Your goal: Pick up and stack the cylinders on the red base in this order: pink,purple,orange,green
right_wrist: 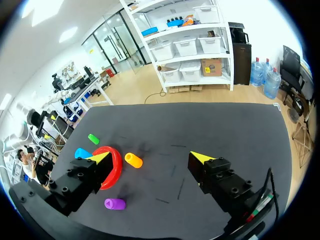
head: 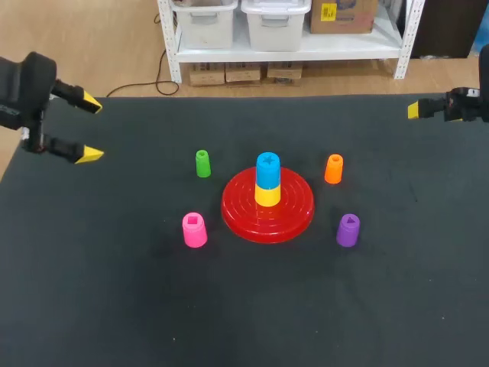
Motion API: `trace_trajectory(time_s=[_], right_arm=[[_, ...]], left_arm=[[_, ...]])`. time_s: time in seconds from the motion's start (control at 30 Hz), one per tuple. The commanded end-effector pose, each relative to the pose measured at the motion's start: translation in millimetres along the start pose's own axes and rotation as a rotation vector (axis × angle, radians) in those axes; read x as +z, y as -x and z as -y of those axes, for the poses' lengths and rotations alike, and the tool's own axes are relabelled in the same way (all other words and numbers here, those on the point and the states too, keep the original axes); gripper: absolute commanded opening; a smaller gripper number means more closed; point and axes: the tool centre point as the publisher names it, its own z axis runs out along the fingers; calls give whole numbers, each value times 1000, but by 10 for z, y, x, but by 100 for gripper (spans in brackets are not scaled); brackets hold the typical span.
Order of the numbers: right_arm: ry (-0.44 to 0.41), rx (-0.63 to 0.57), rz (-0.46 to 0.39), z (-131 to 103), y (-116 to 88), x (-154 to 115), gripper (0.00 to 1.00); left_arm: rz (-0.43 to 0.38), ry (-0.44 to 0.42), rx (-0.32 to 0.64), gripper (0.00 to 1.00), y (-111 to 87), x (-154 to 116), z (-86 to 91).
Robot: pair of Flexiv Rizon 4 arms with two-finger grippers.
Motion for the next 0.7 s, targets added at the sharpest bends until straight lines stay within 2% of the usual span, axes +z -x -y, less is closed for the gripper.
trace_trajectory(time_s=[0.03,0.13,0.23,0.33,0.4,0.43,0.5,0.57,0.7], right_arm=[[-5,1,-1,-9,4,-4,100],[-5,1,-1,-9,4,-4,100],[-5,1,-1,-9,4,-4,100],[-5,1,-1,-9,4,-4,100],[-5,1,-1,-9,4,-4,100],[-5,1,-1,-9,4,-4,100],[-5,1,-1,-9,4,-4,100],[-5,1,-1,-9,4,-4,100],[-5,1,-1,-9,4,-4,100]], left_arm=[[9,-70,213,100,-19,-1,33],[0,-62,222,100,-38,41,79],[-56,-14,112,100,-130,58,26],[-6,39,2,100,-180,32,-13],[4,51,-17,100,-180,36,-8],[34,48,-36,100,-177,43,-4],[40,41,-59,100,-170,45,-9],[103,30,-92,100,-165,37,-25],[117,7,-112,100,-193,25,-51]])
